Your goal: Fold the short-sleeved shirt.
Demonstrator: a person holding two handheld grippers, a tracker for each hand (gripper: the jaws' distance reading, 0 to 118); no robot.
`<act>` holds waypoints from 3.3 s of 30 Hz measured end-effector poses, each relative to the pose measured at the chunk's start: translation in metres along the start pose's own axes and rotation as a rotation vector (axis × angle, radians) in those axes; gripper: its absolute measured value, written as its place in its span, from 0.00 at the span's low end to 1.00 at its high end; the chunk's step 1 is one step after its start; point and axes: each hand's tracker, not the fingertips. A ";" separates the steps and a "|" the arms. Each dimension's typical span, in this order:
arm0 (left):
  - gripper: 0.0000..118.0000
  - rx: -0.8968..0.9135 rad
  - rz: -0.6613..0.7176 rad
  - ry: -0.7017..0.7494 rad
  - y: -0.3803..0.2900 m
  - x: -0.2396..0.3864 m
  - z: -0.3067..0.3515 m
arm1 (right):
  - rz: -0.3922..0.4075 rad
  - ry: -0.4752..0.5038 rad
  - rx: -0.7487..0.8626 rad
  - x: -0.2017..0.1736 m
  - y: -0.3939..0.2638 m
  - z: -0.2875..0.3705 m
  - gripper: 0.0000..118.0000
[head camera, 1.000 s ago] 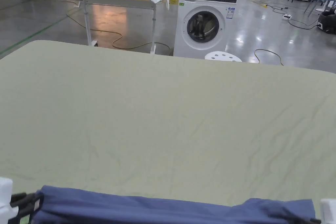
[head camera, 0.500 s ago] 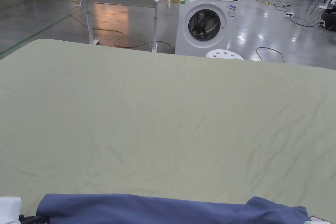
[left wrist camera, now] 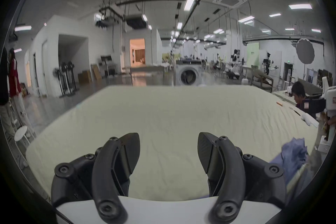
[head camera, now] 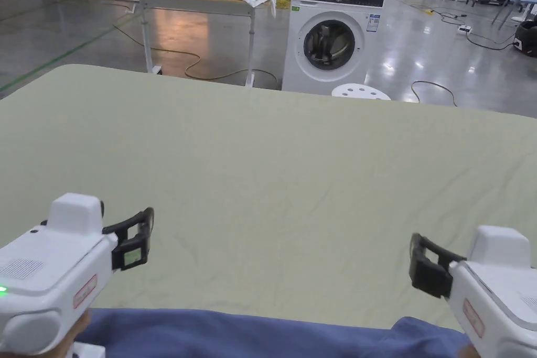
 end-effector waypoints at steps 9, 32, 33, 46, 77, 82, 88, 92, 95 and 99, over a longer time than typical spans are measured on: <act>0.00 0.189 -0.020 0.052 0.027 0.027 0.006 | -0.002 -0.010 0.250 -0.053 0.021 -0.003 0.02; 0.75 -0.718 0.562 -0.366 -0.137 -0.162 0.003 | 0.040 0.091 0.100 -0.074 -0.008 -0.030 0.01; 0.75 -0.742 0.622 -0.388 -0.145 -0.165 -0.001 | 0.039 0.089 0.091 -0.074 -0.010 -0.030 0.01; 0.12 -0.786 0.805 -0.590 -0.214 -0.180 -0.071 | 0.024 0.088 0.021 -0.072 -0.025 -0.036 0.01; 0.04 -0.701 0.458 -0.368 -0.007 -0.088 0.039 | 0.022 0.123 0.002 -0.061 -0.028 -0.047 0.01; 0.05 -0.728 0.439 -0.479 -0.010 -0.017 0.016 | 0.023 0.119 -0.003 -0.056 -0.031 -0.045 0.01; 0.05 -0.875 0.306 -0.502 -0.052 0.059 -0.036 | 0.022 0.101 -0.017 -0.046 -0.037 -0.042 0.01; 0.05 -0.965 0.243 -0.428 -0.083 0.090 -0.060 | 0.026 0.084 -0.028 -0.038 -0.040 -0.039 0.01; 0.11 -0.975 0.227 -0.402 -0.100 0.098 -0.069 | 0.030 0.073 -0.035 -0.033 -0.043 -0.038 0.01; 0.46 -0.941 0.287 -0.467 -0.099 0.096 -0.065 | 0.029 0.063 -0.045 -0.029 -0.045 -0.038 0.01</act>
